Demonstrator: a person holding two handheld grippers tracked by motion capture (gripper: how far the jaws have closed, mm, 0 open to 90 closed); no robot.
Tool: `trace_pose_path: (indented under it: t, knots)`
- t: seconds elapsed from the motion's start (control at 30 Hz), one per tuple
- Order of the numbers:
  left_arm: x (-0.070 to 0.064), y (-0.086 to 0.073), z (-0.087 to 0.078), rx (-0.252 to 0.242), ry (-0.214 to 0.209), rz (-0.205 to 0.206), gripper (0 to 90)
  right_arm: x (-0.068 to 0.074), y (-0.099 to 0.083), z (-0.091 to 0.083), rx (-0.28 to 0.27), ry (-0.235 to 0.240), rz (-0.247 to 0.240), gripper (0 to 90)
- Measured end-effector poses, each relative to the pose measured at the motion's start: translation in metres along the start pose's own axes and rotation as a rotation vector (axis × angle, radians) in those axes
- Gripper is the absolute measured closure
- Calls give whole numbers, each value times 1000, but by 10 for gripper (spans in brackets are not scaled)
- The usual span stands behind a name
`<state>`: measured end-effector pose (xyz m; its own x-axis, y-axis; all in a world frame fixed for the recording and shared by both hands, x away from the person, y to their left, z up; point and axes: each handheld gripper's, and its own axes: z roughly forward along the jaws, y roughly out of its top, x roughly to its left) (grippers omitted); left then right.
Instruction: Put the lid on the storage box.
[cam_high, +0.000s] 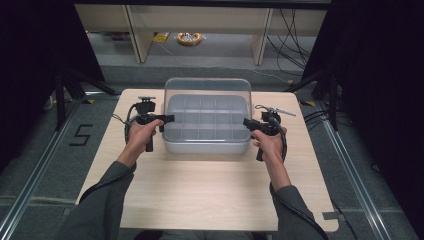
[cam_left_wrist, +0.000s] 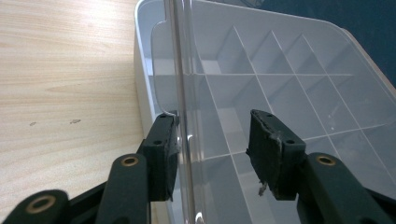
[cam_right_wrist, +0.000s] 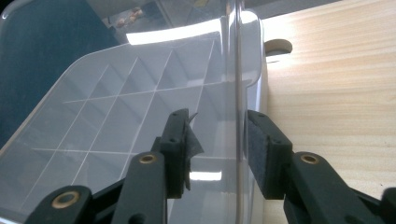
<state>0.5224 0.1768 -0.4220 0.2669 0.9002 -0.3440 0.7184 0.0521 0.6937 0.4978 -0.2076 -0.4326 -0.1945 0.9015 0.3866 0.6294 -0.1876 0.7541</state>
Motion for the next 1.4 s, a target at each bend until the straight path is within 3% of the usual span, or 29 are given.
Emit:
trace_pose_path:
  t: [0.1,0.17,0.33,0.4,0.67,0.7,0.73,0.77,0.8,0.9,0.93,1.1,1.13,1.17,1.33,1.4]
  knots:
    - [0,1,1,5,6,-6,524,3,0,1,19,-4,45,620]
    - [0,0,2,10,10,-6,521,-1,0,3,8,-6,3,618]
    - [2,0,4,16,11,-16,518,2,0,4,14,-3,36,616]
    - [2,-1,6,17,12,-18,517,-2,0,6,10,-9,-11,611]
    - [5,-4,12,29,15,-32,507,-3,-1,12,26,-21,12,594]
    - [5,-4,12,28,17,-33,506,1,-2,13,34,-28,62,586]
    - [5,-4,12,30,19,-33,506,1,-2,13,34,-28,62,586]
    - [5,-3,12,32,21,-34,506,-2,-1,14,32,-35,26,584]
    - [5,-3,12,33,22,-35,506,-1,-2,14,38,-38,42,582]
    - [5,-3,12,37,23,-39,504,-1,0,15,39,-40,31,580]
    - [5,-3,12,33,22,-37,503,3,0,14,48,-39,70,579]
    - [4,-4,12,23,22,-33,502,3,0,14,49,-38,65,576]
    - [3,-5,12,22,28,-28,497,0,-1,15,36,-48,15,570]
    - [2,-6,11,22,38,-7,494,3,-2,14,41,-50,48,568]
    - [0,-9,10,10,45,0,491,1,-4,14,29,-46,29,566]
    - [0,-10,11,3,75,49,521,1,-4,14,31,-39,27,566]
